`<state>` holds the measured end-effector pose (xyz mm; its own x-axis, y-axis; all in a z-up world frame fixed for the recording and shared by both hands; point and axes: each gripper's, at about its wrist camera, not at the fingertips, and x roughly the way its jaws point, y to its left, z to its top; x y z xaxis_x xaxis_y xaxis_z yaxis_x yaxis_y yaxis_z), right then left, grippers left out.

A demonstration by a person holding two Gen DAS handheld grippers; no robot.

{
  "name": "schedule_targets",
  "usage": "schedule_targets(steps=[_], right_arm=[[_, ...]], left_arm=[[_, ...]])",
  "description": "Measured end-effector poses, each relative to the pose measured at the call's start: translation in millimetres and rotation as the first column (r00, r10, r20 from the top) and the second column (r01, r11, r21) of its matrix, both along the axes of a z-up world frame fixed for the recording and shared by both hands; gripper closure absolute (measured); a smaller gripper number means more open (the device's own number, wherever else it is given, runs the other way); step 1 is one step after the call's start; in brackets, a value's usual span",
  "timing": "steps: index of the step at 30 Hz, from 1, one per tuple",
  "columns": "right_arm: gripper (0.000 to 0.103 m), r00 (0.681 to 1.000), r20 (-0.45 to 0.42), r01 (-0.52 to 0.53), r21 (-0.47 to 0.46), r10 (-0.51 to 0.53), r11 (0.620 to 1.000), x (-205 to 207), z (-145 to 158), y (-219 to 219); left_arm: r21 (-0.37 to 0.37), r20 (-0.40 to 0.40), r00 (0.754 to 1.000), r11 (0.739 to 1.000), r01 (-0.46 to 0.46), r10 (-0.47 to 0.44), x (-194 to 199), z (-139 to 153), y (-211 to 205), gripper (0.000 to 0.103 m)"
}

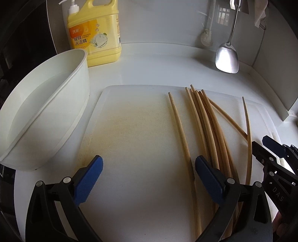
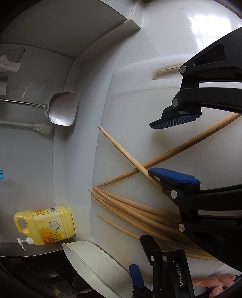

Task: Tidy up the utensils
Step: 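Close the left tool on one wooden chopstick while the right tool grasps another, then carry the left tool's chopstick over the white basin while the right tool carries its own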

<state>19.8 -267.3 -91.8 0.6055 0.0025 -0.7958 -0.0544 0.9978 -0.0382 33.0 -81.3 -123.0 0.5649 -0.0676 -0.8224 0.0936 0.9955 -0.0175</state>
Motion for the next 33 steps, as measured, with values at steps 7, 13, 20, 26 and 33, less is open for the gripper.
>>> schedule_targets(steps=[7,13,20,26,33], right_arm=[[0.062,1.000,-0.002,-0.016,0.012,0.016,1.000,0,-1,1],[0.062,1.000,0.001,-0.005,0.019,0.005,1.000,-2,-1,-2],[0.078,1.000,0.006,-0.031,0.008,0.031,1.000,-5,0,4],[0.096,0.997,0.009,-0.071,-0.005,0.071,0.997,-4,0,15],[0.097,0.999,0.015,-0.040,0.023,0.040,0.999,-8,2,11]], left_arm=[[0.000,0.014,1.000,1.000,0.017,-0.017,1,1,-2,0.012],[0.000,0.015,1.000,1.000,0.027,-0.027,-1,2,0,0.015],[-0.003,0.022,0.999,1.000,0.026,-0.025,-2,4,-4,0.028],[-0.007,0.036,0.997,0.998,0.062,-0.061,-4,9,-15,0.067],[-0.040,0.032,0.995,0.995,0.096,-0.095,-6,11,-15,0.096]])
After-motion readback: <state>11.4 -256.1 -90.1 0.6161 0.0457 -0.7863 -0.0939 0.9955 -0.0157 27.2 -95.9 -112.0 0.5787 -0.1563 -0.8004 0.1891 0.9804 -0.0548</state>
